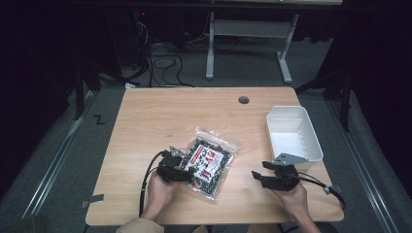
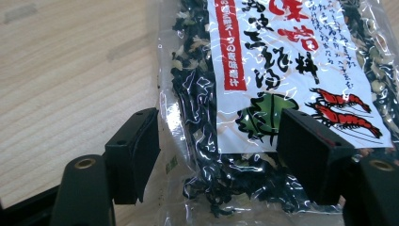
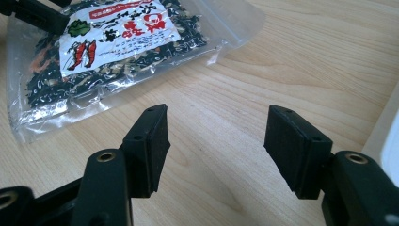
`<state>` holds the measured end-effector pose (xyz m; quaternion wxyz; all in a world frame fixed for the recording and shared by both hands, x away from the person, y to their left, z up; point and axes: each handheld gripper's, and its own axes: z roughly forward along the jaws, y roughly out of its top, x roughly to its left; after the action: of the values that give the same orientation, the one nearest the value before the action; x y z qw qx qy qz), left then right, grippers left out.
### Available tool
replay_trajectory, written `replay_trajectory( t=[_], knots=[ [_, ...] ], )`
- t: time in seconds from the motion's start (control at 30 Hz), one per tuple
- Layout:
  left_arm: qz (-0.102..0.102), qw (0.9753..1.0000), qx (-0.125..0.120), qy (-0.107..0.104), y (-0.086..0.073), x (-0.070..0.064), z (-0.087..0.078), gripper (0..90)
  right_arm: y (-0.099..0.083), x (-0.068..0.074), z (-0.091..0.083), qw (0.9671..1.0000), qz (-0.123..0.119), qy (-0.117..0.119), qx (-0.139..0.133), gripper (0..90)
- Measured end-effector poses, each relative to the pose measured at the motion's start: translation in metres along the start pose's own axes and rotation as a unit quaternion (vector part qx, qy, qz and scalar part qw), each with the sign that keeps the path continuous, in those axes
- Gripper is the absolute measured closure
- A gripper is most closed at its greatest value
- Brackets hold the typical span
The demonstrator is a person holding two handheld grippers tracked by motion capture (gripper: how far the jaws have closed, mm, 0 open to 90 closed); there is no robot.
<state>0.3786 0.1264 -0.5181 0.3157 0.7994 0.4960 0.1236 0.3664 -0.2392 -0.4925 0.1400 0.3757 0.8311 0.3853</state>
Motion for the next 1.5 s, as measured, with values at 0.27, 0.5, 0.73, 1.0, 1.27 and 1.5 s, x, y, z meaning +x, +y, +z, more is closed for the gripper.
replay_trajectory(
  t=[0.27,0.5,0.73,1.0,1.27,1.5],
  knots=[
    [0.013,0.9997,0.014,-0.016,-0.004,0.000,0.003,33.1,0.001,0.000,-0.001,1.0000,0.005,0.004,-0.007,40.7],
    [0.027,0.9991,0.013,-0.029,-0.005,-0.003,0.003,33.9,0.004,-0.002,-0.006,0.9998,0.005,0.003,-0.020,40.3],
    [0.042,0.9983,0.014,-0.039,-0.006,-0.008,0.003,34.1,0.004,0.001,-0.016,0.9989,-0.037,-0.021,-0.021,41.1],
    [0.064,0.9964,0.016,-0.054,-0.007,-0.014,0.003,34.1,0.018,0.002,-0.033,0.9974,-0.051,-0.022,-0.046,43.9],
    [0.085,0.9942,0.013,-0.065,-0.009,-0.023,0.003,34.4,0.051,0.016,-0.039,0.9946,-0.078,-0.009,-0.068,44.0],
    [0.087,0.9940,0.012,-0.064,-0.009,-0.024,0.003,33.7,0.059,-0.002,0.001,0.9973,-0.070,-0.023,0.001,44.9]
  ],
)
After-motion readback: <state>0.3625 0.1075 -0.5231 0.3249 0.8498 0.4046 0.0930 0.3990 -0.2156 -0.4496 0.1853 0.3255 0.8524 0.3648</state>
